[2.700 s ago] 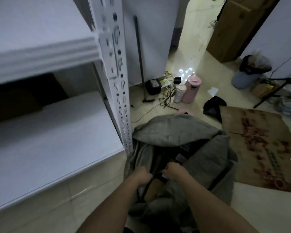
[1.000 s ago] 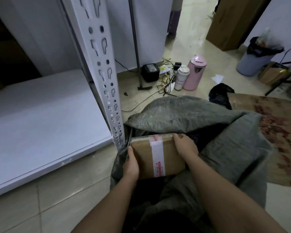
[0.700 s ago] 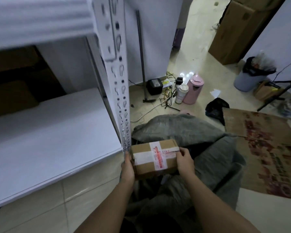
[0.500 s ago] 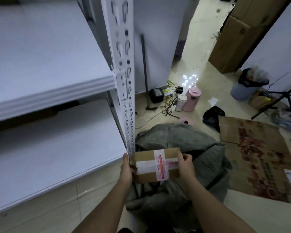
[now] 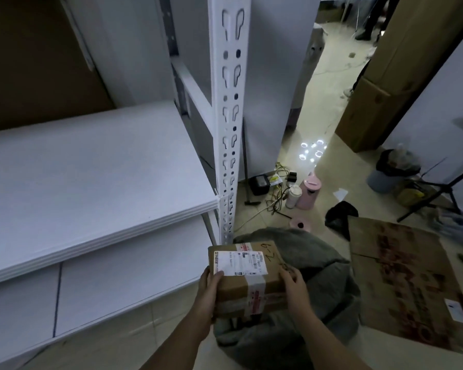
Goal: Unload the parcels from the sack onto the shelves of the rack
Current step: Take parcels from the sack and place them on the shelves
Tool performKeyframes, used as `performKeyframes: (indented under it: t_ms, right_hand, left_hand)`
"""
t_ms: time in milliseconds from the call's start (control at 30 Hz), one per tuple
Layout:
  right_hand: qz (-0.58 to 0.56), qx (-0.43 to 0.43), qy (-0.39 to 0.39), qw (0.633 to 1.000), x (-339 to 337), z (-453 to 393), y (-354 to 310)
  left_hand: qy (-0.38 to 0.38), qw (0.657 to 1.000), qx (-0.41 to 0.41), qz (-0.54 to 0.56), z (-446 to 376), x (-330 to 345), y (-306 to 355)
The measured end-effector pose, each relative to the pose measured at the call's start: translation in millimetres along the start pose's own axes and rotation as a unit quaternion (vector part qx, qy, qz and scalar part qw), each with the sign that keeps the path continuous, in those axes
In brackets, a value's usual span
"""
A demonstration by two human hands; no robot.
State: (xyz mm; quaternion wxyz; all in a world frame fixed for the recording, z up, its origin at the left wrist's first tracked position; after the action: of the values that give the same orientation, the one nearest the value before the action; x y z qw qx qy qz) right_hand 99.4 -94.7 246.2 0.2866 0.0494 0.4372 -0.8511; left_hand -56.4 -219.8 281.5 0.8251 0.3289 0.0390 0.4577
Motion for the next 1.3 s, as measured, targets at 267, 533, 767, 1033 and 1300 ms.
performKeyframes:
  t_ms: [267,533,767,1033,1300]
  right_hand:
    - [-0.053,-0.017,0.019,0.998,17,8,-25]
    - [-0.111,0.120,0.088,0.983,32,21,-22]
    - [-0.069,0.075,0.051,0.993,42,37,-23]
    - [-0.037,-0.021,-0.116,0.992,103,81,-41]
    - [0.093,-0.104,-0.294,0.945,188,131,-78]
  left_hand:
    - [0.040,0.998,0.012,0.048,3,-12,9]
    - [0.016,0.997,-0.024,0.078,17,-9,-1]
    - [-0.005,0.999,-0.043,0.030,40,-42,-1]
    - [0.120,0.990,0.061,0.036,53,-128,20]
    - [0.097,0.989,0.036,0.107,103,-197,19]
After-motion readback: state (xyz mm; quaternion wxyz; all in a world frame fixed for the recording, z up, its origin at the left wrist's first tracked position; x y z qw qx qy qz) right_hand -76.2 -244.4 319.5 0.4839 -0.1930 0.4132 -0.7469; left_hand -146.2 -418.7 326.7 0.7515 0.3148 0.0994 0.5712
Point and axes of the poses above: each hand's wrist, its own z-axis away from the middle knuckle, its own x-axis out of the palm, y = z × x, the point moved 3 cm from there along -z, towards the middle knuckle, and after that the axes turned 13 degrees about z, right-handed, at the moved point
